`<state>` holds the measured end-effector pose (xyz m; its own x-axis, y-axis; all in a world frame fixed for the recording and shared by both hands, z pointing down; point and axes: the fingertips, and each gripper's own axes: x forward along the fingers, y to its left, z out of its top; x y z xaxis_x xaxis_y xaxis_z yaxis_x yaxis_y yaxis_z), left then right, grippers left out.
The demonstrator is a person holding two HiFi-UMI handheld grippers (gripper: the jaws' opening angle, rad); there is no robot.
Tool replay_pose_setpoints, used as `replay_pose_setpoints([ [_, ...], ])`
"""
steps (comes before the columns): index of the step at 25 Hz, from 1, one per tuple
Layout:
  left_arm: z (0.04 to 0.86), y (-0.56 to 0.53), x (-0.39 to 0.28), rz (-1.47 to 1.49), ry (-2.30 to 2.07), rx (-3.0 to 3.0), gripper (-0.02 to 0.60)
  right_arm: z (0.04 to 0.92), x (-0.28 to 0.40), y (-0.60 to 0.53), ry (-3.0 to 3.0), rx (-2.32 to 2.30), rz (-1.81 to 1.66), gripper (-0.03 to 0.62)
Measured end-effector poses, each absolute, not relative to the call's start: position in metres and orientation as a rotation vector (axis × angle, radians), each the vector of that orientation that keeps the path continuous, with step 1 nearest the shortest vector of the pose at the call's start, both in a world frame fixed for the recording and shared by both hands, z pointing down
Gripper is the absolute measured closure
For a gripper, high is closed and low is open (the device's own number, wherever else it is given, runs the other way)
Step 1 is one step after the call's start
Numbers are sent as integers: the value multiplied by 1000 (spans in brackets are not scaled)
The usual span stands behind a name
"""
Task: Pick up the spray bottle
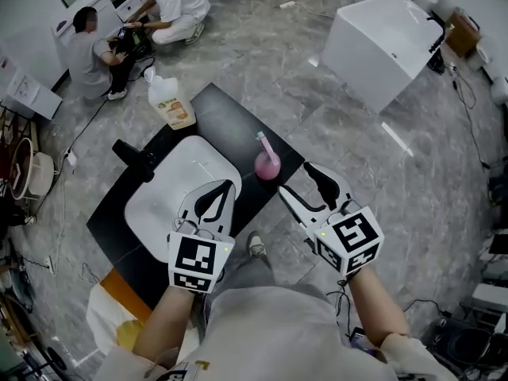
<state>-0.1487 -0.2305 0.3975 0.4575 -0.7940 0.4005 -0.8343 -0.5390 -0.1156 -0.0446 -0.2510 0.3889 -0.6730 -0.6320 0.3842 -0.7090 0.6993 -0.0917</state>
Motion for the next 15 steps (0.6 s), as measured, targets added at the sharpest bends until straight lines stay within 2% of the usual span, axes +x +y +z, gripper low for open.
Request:
replay_pose_setpoints([
  [15, 483, -278, -178, 657, -1354, 2463, 561, 505, -81, -321, -2354, 979, 469, 330],
])
